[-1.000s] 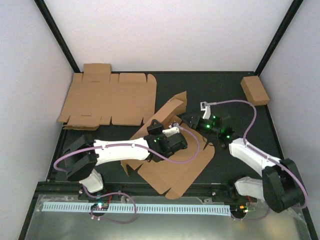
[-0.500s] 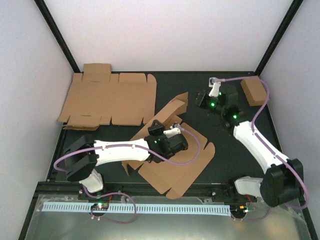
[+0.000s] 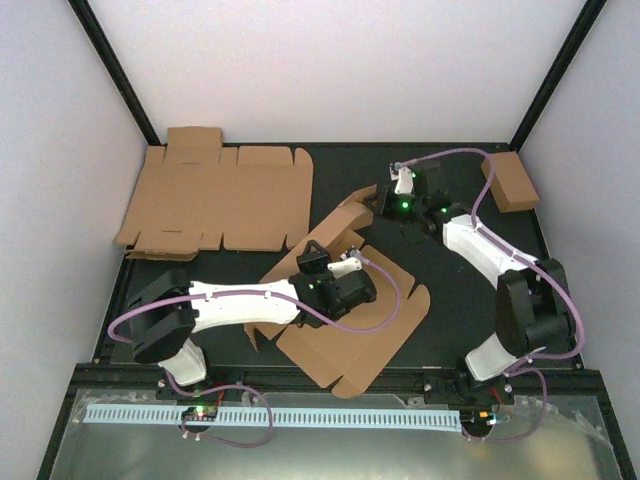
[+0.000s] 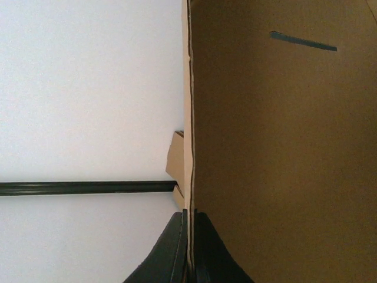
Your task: Fold the paper box
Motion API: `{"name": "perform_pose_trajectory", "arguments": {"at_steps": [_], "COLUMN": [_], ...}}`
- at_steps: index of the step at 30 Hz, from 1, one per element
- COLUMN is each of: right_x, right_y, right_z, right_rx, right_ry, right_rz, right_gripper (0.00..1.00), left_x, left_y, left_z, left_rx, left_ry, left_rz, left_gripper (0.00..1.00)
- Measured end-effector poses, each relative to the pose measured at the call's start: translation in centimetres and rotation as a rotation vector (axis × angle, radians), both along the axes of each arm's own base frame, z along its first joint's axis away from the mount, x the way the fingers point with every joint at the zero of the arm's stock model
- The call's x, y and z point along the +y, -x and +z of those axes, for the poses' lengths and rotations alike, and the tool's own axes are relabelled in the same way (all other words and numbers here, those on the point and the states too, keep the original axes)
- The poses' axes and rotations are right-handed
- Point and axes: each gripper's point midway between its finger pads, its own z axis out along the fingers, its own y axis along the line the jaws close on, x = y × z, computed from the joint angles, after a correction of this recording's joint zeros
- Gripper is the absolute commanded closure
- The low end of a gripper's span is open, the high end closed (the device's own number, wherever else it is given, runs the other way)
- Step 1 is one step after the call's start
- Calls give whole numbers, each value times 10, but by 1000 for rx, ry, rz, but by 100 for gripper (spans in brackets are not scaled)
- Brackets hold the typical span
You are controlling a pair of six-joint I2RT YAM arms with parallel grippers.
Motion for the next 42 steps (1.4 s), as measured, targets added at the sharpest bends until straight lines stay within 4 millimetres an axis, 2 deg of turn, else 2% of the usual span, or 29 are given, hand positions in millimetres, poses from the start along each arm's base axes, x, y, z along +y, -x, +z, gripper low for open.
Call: {"name": "perform_pose_trajectory", "arguments": {"at_steps": [9, 14, 22, 28, 31, 34, 42], "right_x": [24, 29, 32, 39, 38, 31, 3], "right_y": [30, 39, 50, 58, 60, 59, 53], "right_z": [-25, -31, -24, -8, -6, -11, -47], "right_rx": [63, 82, 82, 78, 96, 117, 116], "right_ry": [-12, -23, -75, -159, -198, -191, -13], "right_rz": [100, 130, 156, 198, 200, 184, 73], "right_gripper": [98, 99, 98, 98, 98, 96, 94], "left_x": [-2, -4, -7, -7, -7, -7, -7], "left_y": [2, 3, 6, 6, 6, 6, 6], "left_z": [-1, -2, -4, -3, -3, -3, -3], "left_rx": [-9, -22, -36, -43, -47, -48, -48], "left_ry": [-7, -26, -45, -40, -38, -39, -40], "left_rz": [-6, -5, -9, -6, -6, -6, -7], "left_gripper": [99, 98, 98, 99, 98, 98, 98]}}
